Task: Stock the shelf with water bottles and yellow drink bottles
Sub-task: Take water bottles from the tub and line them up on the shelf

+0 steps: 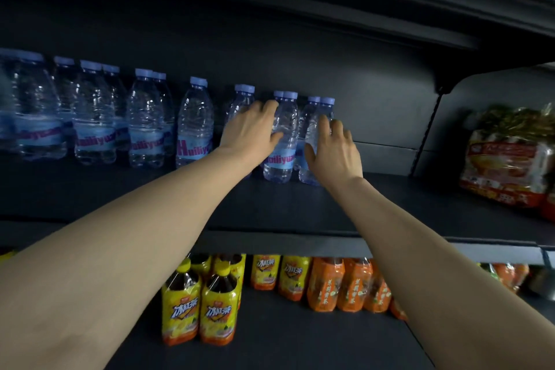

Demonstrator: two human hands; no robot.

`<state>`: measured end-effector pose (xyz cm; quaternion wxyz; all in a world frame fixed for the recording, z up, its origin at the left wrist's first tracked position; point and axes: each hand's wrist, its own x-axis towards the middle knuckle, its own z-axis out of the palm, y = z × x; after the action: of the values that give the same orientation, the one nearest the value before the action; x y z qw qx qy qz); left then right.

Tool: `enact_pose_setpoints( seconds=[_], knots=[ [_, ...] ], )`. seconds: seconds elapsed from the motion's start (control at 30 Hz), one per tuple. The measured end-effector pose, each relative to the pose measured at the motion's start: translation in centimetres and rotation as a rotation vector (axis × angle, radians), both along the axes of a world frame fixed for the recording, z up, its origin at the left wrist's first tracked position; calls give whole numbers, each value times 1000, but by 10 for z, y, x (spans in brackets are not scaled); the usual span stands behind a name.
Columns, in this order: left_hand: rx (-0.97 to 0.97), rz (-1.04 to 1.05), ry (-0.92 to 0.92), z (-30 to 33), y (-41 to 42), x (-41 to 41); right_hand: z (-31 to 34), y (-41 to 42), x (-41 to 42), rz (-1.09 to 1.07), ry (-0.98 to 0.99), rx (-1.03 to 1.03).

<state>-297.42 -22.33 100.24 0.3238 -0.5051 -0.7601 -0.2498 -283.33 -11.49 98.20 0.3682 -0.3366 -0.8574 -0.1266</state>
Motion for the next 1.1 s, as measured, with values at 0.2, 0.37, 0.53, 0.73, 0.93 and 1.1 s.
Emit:
enact_pose_setpoints(
  seconds=[0.2,0.37,0.53,0.73,0.93,1.1],
  knots=[
    [-22,71,91,-24,-96,8,-13,-91,2,46,-22,90],
    [-43,53,45,-67,-203,-2,-48,-190,-9,136,-39,99],
    [-52,68,43,-132,-306,-17,-109,-281,-26,261,-97,75],
    [-136,175,-102,-242,-401,-33,-217,-369,-50,397,-180,-96],
    [-280,284,-324,-383,-471,-30,-361,-428,-55,506,-387,-341],
    [-378,363,-551,-522,-512,-9,-488,-456,-44,540,-641,-543]
  ],
)
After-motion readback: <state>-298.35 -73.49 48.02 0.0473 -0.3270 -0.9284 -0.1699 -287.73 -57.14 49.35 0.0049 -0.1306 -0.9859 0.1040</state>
